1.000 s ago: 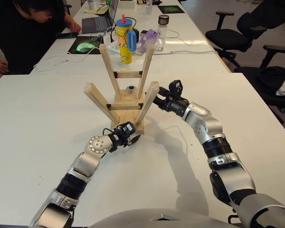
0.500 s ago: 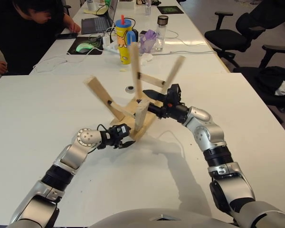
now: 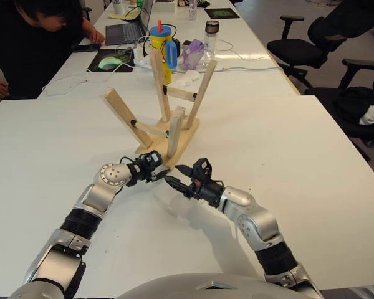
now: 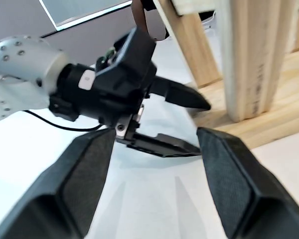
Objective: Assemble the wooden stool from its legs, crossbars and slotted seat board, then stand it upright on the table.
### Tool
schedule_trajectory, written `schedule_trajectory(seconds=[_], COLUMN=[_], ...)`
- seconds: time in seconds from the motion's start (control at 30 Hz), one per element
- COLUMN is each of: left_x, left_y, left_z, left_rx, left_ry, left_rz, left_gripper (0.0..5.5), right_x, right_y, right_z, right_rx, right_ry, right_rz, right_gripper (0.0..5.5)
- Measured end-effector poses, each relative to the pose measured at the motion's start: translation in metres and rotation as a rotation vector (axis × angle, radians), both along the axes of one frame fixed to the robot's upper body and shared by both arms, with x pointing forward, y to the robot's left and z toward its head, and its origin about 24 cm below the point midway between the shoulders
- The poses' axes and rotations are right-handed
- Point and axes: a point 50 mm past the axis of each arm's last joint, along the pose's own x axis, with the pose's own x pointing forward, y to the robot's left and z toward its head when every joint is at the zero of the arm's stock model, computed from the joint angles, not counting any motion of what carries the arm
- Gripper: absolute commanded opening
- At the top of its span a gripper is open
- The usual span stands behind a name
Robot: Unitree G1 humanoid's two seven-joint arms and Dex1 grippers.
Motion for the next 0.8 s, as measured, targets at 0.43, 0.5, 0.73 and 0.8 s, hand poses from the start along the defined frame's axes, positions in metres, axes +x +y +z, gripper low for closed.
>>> schedule_trajectory(seconds=[0.43,0.5,0.73,0.8], left_x=[-0.011,-0.014,-0.018,-0.019], left_y=[0.016,0.022,0.034,0.032], left_z=[0.019,0.023,0.028,0.027], left_rx=[0.11,0.135,0.196,0.189], left_ry=[0.114,0.146,0.154,0.139], left_rz=[-0.409,-0.5,-0.634,-0.645], left_gripper=[3.13,3.13,3.13,3.13], right_x=[0.031,0.032,0.033,0.038], right_y=[-0.095,-0.108,-0.079,-0.06], right_z=[-0.02,-0.022,0.007,0.023], right_rx=[-0.225,-0.238,0.011,0.106], right_ry=[0.043,0.057,-0.037,-0.082], right_rz=[-0.256,-0.277,-0.159,-0.126], right_gripper=[3.0,3.0,3.0,3.0])
